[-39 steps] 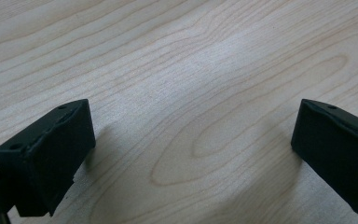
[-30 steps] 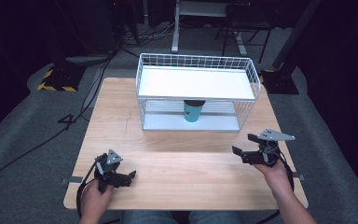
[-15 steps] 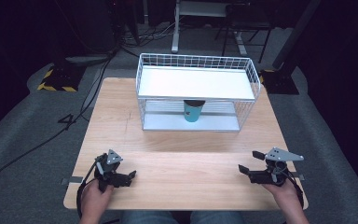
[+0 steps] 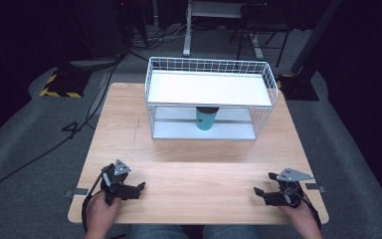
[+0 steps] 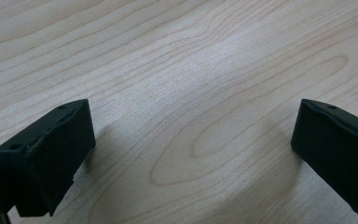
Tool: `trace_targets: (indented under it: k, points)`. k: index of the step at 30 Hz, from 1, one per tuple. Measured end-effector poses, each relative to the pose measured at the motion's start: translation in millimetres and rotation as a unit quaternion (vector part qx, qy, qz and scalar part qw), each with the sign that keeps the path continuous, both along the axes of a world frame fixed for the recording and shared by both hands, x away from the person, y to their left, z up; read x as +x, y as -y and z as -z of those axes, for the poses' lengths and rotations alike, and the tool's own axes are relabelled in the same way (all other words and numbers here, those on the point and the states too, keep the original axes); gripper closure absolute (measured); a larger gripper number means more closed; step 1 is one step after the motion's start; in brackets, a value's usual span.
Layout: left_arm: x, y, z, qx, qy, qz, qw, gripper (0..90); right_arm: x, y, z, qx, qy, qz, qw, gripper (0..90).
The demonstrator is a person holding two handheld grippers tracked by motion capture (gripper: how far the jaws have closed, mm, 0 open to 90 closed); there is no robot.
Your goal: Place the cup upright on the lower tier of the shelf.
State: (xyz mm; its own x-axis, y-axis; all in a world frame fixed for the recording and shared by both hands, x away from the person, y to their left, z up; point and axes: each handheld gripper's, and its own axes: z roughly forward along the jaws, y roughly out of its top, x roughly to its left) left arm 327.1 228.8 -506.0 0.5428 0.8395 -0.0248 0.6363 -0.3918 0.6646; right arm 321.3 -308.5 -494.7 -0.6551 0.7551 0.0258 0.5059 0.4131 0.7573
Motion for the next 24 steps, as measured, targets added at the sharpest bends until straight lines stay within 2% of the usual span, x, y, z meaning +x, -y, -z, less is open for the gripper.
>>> trace_targets:
  k: [4,6,11,15,24]
  points:
    - [0.0,0.0,0.0,0.000,0.000,0.000,1.0000,0.1,-0.4,-4.6,6.0,-0.014,-0.005,-0.003,0.9999,15.2]
    - [0.0,0.0,0.0,0.000,0.000,0.000,1.0000,0.1,-0.6,-7.6,8.9,-0.029,-0.005,-0.007,0.9995,13.8]
    - [0.0,0.0,0.0,0.000,0.000,0.000,1.0000,0.1,-0.8,-10.3,10.1,-0.024,-0.004,-0.004,0.9997,13.0]
    - [0.0,0.0,0.0,0.000,0.000,0.000,1.0000,0.1,0.0,-11.7,10.5,-0.028,-0.007,0.005,0.9996,8.8]
    - [0.0,0.0,0.0,0.000,0.000,0.000,1.0000,0.1,0.0,-11.7,10.5,-0.028,-0.008,0.004,0.9996,8.6]
